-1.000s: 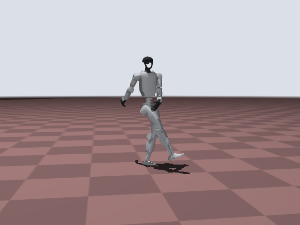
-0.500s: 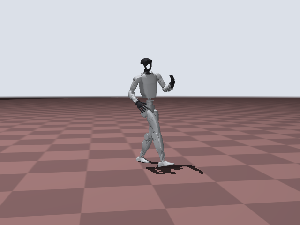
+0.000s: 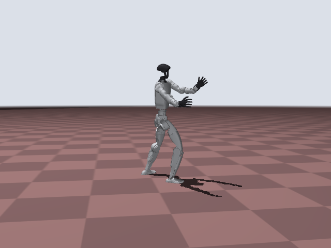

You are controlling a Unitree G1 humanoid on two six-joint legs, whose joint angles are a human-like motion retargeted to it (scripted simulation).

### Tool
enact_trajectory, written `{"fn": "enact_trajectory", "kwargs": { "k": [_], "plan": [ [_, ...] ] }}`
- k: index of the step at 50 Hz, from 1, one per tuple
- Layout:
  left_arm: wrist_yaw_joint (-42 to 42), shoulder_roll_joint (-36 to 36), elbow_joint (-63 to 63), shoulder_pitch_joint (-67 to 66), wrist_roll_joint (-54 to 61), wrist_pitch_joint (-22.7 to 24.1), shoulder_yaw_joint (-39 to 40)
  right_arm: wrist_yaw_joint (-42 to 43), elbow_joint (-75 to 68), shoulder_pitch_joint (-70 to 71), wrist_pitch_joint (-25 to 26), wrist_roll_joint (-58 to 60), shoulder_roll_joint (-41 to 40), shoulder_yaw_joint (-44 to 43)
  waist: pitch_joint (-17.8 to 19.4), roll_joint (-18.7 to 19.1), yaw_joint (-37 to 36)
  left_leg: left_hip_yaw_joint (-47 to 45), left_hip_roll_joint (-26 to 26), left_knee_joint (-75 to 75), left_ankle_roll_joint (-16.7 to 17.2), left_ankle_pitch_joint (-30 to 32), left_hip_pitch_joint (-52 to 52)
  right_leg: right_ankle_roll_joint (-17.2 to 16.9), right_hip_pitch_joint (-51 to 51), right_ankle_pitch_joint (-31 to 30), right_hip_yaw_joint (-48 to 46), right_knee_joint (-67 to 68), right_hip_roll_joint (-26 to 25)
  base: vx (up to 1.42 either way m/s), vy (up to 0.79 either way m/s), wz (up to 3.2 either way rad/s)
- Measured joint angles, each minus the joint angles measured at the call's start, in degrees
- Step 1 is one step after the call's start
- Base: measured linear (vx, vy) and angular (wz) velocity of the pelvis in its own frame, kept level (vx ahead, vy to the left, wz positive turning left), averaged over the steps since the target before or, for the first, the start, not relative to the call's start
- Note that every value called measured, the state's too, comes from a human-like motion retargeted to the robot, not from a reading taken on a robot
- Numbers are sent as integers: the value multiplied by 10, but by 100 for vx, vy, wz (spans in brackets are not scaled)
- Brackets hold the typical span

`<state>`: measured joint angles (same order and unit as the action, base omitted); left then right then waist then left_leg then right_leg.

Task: Kungfu

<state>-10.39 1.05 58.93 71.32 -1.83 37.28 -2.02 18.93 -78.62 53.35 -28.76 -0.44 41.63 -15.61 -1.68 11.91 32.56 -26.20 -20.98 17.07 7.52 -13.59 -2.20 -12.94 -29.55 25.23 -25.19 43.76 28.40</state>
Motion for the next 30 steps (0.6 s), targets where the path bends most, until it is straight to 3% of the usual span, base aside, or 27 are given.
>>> {"fn": "enact_trajectory", "kwargs": {
  "k": [3,7,15,17,20,22,30],
  "plan": [
    [36,-6,10,-3,36,-12,3,5,-2,5,10,11,15,1,4,-1,-4,-18,5,-32,-8,-8,8,-2,3,20,-14,16,14,-3,-7,49],
    [28,1,15,-5,45,-8,7,-28,9,18,21,6,25,10,15,7,-3,14,5,-58,22,-5,-1,7,-9,30,-25,36,12,-2,-2,16],
    [11,2,22,6,52,-9,14,3,62,34,-4,32,35,42,44,22,10,6,-6,-93,62,2,-11,12,-27,29,-34,38,5,-3,8,8],
    [13,4,22,16,51,-11,13,0,84,39,-4,25,41,48,46,22,22,-1,14,-110,75,27,-27,16,-46,2,-29,38,28,-9,31,63],
    [4,2,24,39,38,-16,12,-6,126,46,-6,10,55,59,21,19,69,24,96,-155,75,73,-84,40,-118,-66,10,51,107,-19,43,157],
    [2,4,22,49,25,-19,16,-5,167,43,-9,-2,63,64,29,16,79,33,118,-159,75,85,-104,37,-141,-79,26,49,123,-11,33,84],
    [12,-16,31,47,-14,-20,10,41,346,-31,4,-63,89,29,86,17,48,59,109,-158,75,116,-164,49,-157,-87,15,39,108,-11,12,25]
  ]
}}
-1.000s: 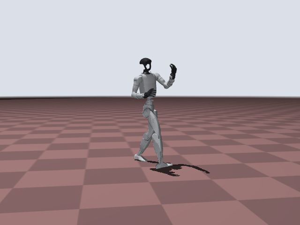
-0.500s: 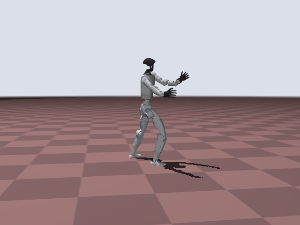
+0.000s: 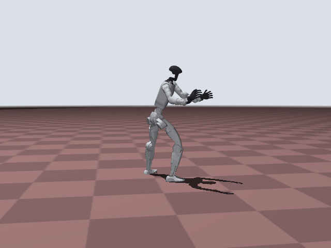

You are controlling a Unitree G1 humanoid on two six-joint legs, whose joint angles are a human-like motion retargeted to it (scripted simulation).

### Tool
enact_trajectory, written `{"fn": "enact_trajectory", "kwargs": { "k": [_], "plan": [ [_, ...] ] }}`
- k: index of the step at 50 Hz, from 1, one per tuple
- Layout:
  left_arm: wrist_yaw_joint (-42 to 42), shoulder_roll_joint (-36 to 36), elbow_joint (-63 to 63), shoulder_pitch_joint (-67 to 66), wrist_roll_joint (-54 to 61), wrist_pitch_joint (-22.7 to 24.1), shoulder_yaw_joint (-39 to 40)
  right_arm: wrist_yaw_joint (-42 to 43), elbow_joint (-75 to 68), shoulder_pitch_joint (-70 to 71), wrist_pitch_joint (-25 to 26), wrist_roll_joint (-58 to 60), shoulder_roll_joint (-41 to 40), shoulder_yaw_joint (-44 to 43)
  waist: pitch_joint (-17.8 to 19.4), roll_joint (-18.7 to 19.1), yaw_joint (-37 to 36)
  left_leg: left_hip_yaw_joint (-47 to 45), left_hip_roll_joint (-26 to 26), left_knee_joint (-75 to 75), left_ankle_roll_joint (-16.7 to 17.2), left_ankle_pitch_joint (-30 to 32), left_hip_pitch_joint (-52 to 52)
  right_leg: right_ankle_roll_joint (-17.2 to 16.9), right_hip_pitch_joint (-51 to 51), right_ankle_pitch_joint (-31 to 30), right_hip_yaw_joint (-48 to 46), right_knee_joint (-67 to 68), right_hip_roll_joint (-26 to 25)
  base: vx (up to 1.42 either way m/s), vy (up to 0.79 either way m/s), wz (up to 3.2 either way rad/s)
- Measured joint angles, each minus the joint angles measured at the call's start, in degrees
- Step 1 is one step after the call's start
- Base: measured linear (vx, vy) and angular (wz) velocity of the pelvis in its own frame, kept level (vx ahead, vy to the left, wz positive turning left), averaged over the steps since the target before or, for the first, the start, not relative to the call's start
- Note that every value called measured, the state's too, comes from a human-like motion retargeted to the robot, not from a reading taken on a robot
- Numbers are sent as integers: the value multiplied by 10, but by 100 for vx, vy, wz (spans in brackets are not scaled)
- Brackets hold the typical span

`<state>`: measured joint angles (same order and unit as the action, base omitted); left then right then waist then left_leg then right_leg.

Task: Kungfu

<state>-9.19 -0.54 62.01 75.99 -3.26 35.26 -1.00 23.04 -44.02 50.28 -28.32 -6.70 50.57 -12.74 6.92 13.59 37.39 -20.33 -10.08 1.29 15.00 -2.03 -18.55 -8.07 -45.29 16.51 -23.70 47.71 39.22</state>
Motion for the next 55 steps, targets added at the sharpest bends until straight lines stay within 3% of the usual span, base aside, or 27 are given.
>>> {"fn": "enact_trajectory", "kwargs": {
  "k": [5,7,10,11,12,13,14,15,16,17,18,20,23,25,27,30,33,38,42,45,50,55],
  "plan": [
    [42,-18,34,-48,-70,-18,7,27,49,-40,42,-46,-112,-54,26,9,-45,23,-14,3,0,27,-51,19,-11,8,-22,6,-12,-15,9,36],
    [89,-21,53,-86,-108,-36,12,16,34,-58,20,-69,-180,-71,32,17,-67,27,-19,5,0,43,-74,24,-16,11,-28,8,-17,-16,11,55],
    [160,-15,85,-172,-181,-72,14,-32,-60,-73,-16,-125,-289,-83,35,31,-108,24,-29,6,0,68,-105,33,-19,20,-45,14,-22,-17,4,65],
    [164,-9,105,-206,-199,-77,9,-65,-127,-71,2,-148,-324,-87,33,32,-123,19,-31,4,0,76,-113,35,-19,23,-51,18,-22,-17,-3,68],
    [165,1,127,-241,-215,-85,6,-108,-198,-67,38,-169,-357,-92,31,32,-137,13,-32,2,0,84,-120,36,-20,27,-55,21,-21,-23,-8,66],
    [158,16,153,-277,-226,-99,6,-171,-277,-60,110,-183,-385,-101,29,30,-151,5,-33,0,0,92,-126,37,-22,31,-59,25,-20,-22,-11,56],
    [158,33,181,-313,-230,-118,9,-264,-346,-58,224,-168,-398,-91,27,28,-166,-3,-36,-3,0,97,-131,38,-23,36,-62,30,-21,-19,-14,45],
    [161,52,210,-351,-231,-140,13,-372,-410,-58,359,-139,-404,-71,26,27,-181,-10,-39,-6,0,101,-134,38,-23,42,-64,35,-24,-11,-15,40],
    [180,61,228,-390,-235,-151,38,-541,-434,-66,454,-27,-401,-12,25,27,-196,-13,-41,-8,0,104,-136,38,-23,45,-65,38,-26,-4,-12,42],
    [197,68,240,-429,-234,-157,63,-687,-450,-76,503,80,-402,43,25,29,-208,-13,-41,-10,0,106,-139,37,-21,48,-66,42,-26,6,-3,52],
    [210,72,238,-469,-223,-154,89,-784,-450,-89,463,176,-412,89,25,31,-218,-9,-39,-9,0,108,-142,34,-19,50,-65,47,-24,6,2,37],
    [211,98,214,-528,-168,-131,118,-810,-404,-112,369,263,-452,153,49,45,-249,7,-68,-1,0,116,-152,37,3,49,-81,37,-60,0,0,0],
    [171,98,160,-593,-98,-96,153,-647,-355,-150,310,308,-499,187,52,50,-270,28,-70,8,0,115,-158,26,20,47,-80,34,-71,5,2,26],
    [152,91,121,-624,-68,-87,166,-546,-348,-166,306,287,-518,189,50,47,-280,38,-65,10,0,115,-156,20,31,44,-74,33,-71,10,10,41],
    [146,79,89,-639,-52,-86,179,-517,-350,-172,314,221,-519,200,46,39,-287,46,-58,13,0,117,-154,13,42,39,-70,28,-68,9,4,39],
    [145,62,49,-643,-33,-86,189,-567,-342,-182,333,120,-502,224,41,28,-292,55,-56,24,0,116,-157,10,67,25,-78,13,-67,9,11,31],
    [135,40,10,-628,-20,-83,191,-633,-306,-205,345,92,-472,226,40,22,-293,44,-64,32,0,110,-155,13,97,9,-97,-11,-71,8,9,14],
    [100,22,-86,-607,-10,-68,161,-617,-197,-277,316,68,-383,226,27,19,-287,0,-102,38,0,72,-144,15,162,-18,-142,-65,-95,18,12,12],
    [80,29,-208,-601,-3,-60,119,-599,-107,-379,293,34,-308,180,17,26,-287,3,-162,71,-4,31,-133,21,237,-43,-165,-142,-161,37,2,6],
    [85,56,-314,-572,6,-57,84,-593,-67,-458,296,-15,-260,102,14,21,-291,41,-182,142,-41,-6,-168,23,282,-84,-167,-216,-194,22,27,35],
    [93,112,-485,-511,19,-69,39,-502,-94,-552,282,-98,-203,-32,-10,2,-330,75,-159,219,-33,-34,-189,19,345,-150,-167,-310,-200,29,41,27],
    [46,174,-631,-463,27,-85,61,-348,-157,-588,192,-132,-200,-82,-44,-16,-330,83,-111,319,-50,-85,-228,14,414,-217,-189,-403,-185,44,65,57]
  ]
}}
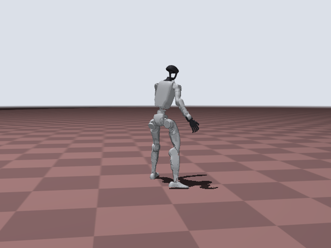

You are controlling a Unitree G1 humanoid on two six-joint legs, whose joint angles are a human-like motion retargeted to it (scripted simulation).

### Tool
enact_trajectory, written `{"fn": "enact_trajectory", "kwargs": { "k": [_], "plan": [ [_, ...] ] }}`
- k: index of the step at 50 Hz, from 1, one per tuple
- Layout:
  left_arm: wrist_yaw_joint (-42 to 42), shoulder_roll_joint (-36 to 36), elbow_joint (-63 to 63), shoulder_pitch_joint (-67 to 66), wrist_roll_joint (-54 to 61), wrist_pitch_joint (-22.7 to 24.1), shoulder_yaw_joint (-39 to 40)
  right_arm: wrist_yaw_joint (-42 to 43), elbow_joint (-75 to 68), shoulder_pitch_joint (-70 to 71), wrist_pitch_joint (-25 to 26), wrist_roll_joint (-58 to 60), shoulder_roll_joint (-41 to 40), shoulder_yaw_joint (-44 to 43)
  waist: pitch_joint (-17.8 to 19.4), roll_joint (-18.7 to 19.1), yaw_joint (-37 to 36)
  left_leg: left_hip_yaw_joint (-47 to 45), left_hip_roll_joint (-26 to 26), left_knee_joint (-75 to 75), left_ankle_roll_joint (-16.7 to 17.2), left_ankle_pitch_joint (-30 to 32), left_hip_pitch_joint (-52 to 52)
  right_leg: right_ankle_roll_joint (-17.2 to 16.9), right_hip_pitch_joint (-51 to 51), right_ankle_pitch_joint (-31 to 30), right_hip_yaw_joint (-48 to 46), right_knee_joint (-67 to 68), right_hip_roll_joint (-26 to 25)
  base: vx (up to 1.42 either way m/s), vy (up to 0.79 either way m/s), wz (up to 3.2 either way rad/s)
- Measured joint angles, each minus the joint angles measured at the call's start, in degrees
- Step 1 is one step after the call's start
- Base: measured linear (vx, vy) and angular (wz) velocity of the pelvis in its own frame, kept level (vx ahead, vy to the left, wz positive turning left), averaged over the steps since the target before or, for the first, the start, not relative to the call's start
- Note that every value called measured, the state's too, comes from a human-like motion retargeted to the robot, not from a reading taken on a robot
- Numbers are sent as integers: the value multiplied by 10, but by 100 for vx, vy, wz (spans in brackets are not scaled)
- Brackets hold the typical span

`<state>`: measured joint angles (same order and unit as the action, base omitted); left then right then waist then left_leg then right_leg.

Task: Kungfu

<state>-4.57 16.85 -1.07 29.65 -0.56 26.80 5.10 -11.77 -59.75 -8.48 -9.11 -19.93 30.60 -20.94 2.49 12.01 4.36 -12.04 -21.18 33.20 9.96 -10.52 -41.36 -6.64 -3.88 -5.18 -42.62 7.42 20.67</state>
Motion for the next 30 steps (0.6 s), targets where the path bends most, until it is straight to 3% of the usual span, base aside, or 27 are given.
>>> {"fn": "enact_trajectory", "kwargs": {
  "k": [3,5,7,12,15,18,23,30],
  "plan": [
    [-24,28,-59,33,8,1,31,66,-32,26,-61,-10,-66,3,-14,-2,-10,11,29,51,-17,-29,-18,-1,35,-32,-6,-49,-7,32,54,70],
    [-33,44,-86,52,17,3,53,68,-53,57,-73,-33,-121,36,-24,-9,-28,6,43,78,-23,-49,-26,-9,48,-41,-13,-71,-2,26,58,21],
    [-26,63,-108,59,23,-2,81,23,-83,105,-50,-50,-179,96,-33,-17,-51,-4,46,98,-25,-71,-31,-35,49,-38,-19,-84,3,17,49,-19],
    [-29,83,-153,34,29,-5,161,-168,-170,274,65,2,-313,263,-34,-14,-89,-5,46,143,-43,-113,-56,-44,39,-35,-15,-97,0,-1,29,-8],
    [-79,62,-148,24,24,17,178,-223,-159,379,50,-7,-367,360,-27,-15,-129,-5,51,154,-53,-118,-65,-51,39,-36,-20,-91,8,-17,9,14],
    [-127,44,-127,7,11,38,186,-223,-122,457,20,46,-416,358,-20,-11,-148,5,58,157,-58,-113,-72,-58,44,-26,-13,-81,6,-12,-4,38],
    [-125,27,-92,-54,21,40,218,-222,-29,533,10,19,-426,373,-15,-9,-141,27,71,126,-53,-92,-65,-65,43,15,29,-63,-6,-9,-11,47],
    [-122,13,2,-194,24,49,337,-146,202,549,-51,-19,-324,389,-19,-9,-111,38,54,50,-30,-57,-19,-62,29,58,66,-20,-18,-13,-26,-2]
  ]
}}
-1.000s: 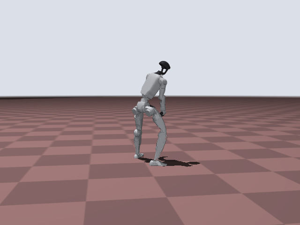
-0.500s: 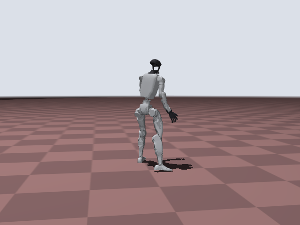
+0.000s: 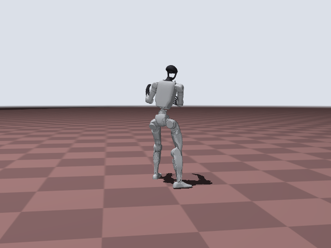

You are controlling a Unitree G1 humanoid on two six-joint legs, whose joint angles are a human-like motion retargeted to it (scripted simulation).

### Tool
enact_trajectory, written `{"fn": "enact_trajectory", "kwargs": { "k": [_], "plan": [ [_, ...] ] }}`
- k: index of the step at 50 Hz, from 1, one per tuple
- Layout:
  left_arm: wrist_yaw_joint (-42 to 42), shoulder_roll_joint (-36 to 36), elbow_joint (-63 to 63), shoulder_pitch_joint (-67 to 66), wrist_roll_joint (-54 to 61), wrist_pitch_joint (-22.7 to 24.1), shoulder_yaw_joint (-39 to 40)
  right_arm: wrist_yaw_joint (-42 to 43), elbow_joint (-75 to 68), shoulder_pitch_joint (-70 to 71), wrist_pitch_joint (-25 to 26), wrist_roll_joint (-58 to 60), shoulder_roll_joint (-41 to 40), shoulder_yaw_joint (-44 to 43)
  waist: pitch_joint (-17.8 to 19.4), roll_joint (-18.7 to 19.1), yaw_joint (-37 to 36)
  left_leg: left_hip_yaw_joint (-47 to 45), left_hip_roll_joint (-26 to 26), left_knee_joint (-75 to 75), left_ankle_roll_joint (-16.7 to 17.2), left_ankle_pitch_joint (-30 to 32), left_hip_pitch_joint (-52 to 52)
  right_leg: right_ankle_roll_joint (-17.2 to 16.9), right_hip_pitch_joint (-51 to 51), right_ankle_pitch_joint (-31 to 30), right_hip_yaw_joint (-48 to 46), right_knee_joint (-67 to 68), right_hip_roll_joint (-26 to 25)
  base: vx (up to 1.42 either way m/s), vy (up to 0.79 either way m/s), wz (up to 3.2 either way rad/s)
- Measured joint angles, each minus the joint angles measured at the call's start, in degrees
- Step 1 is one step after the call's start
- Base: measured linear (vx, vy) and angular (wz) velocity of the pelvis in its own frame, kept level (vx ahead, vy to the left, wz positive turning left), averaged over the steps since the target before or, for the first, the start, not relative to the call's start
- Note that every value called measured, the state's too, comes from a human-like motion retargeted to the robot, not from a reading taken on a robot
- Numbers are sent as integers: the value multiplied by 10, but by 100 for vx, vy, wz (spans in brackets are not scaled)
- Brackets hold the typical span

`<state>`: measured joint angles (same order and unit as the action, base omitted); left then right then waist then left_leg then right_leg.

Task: Kungfu

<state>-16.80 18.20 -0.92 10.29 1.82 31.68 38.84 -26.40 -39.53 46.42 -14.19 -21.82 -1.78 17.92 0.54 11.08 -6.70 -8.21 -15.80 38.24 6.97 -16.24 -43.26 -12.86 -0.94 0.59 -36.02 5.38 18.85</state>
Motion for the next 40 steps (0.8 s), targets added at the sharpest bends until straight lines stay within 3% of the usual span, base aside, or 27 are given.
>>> {"fn": "enact_trajectory", "kwargs": {
  "k": [10,13,19,22,25,27,32,35,40],
  "plan": [
    [76,-67,322,-150,35,-20,157,163,286,40,-111,-118,181,-51,-11,21,47,-38,-103,-150,71,79,120,4,-69,84,80,122,-38,-17,-49,-59],
    [108,-67,459,-193,44,-26,176,183,349,65,-129,-138,254,-82,-24,17,67,-61,-97,-207,80,115,140,-4,-123,120,101,185,-25,-16,-46,-37],
    [245,-35,763,-245,93,-109,179,236,447,98,-165,-146,378,-163,-44,-16,102,-137,-106,-305,80,173,200,9,-244,191,135,317,-7,-17,-71,-90],
    [291,-42,862,-232,173,-139,117,270,485,102,-186,-140,415,-191,-37,-13,163,-164,-117,-341,80,198,221,19,-283,219,143,362,-13,-11,-64,-69],
    [273,-74,888,-161,250,-127,-19,311,525,82,-209,-136,452,-229,-32,-3,245,-156,-114,-357,80,222,205,27,-307,238,130,397,-1,-8,-52,15],
    [281,-110,863,-87,254,-132,-114,337,554,47,-225,-126,491,-275,-29,6,277,-147,-114,-365,80,231,195,35,-315,250,118,415,2,-8,-48,31],
    [451,-251,641,34,353,-174,-318,408,615,-52,-248,-45,549,-416,-23,1,323,-147,-99,-380,80,252,189,51,-341,277,126,460,21,-14,-33,21],
    [544,-271,558,82,383,-189,-362,457,625,-65,-247,44,541,-429,3,18,344,-161,-135,-372,80,260,195,66,-331,269,120,446,-16,-5,-16,-45],
    [524,-255,544,135,358,-176,-415,483,617,-62,-240,94,545,-393,13,27,355,-219,-163,-360,80,265,225,78,-318,260,131,427,-39,-1,-10,-37]
  ]
}}
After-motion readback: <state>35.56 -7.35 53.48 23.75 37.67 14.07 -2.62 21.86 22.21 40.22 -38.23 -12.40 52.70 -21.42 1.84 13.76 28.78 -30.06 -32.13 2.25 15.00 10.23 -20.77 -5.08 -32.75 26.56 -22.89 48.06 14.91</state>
